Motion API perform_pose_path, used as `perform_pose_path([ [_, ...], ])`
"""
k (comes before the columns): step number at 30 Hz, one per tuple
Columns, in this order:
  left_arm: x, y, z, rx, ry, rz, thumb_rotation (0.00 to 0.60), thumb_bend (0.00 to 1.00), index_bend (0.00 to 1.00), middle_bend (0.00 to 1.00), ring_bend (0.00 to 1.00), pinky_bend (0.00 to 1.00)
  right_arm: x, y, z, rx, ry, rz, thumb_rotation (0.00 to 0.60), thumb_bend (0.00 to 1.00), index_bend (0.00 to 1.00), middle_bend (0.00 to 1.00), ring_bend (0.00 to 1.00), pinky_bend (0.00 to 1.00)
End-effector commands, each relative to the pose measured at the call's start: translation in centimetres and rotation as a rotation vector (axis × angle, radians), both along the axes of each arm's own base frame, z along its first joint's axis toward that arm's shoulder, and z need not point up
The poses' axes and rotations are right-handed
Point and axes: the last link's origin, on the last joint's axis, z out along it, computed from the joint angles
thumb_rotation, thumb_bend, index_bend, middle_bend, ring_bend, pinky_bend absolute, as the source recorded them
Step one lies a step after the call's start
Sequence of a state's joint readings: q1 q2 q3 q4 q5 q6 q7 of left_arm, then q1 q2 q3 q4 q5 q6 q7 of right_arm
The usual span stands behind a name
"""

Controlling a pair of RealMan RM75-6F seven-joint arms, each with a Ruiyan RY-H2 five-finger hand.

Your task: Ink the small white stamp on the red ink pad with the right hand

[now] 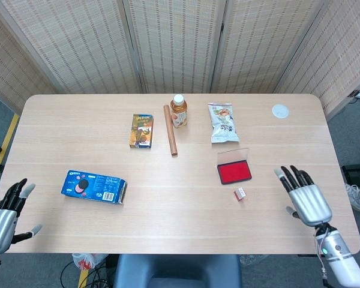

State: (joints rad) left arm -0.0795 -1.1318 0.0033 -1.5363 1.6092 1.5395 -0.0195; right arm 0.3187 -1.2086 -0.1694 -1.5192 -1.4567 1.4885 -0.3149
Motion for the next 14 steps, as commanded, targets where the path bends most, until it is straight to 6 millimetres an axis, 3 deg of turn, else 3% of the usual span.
perform_pose_path([
  [1, 0.0, 0.0, 0.0, 0.0, 0.002, 0.0, 0.6, 0.11, 0.06, 0.0, 0.0, 0.35, -0.7, 1.5, 0.4, -0.048, -0.022, 0.002, 0.6, 0.14, 0.0, 0.03, 0.06, 0.11],
  [14, 0.6, -0.5, -0.1, -0.006, -0.006, -0.044, 0.6, 0.11, 0.06, 0.0, 0.0, 0.35, -0.3, 2.6, 1.2, -0.082, -0.069, 0.014, 0.6, 0.14, 0.0, 0.02, 0.05, 0.09],
])
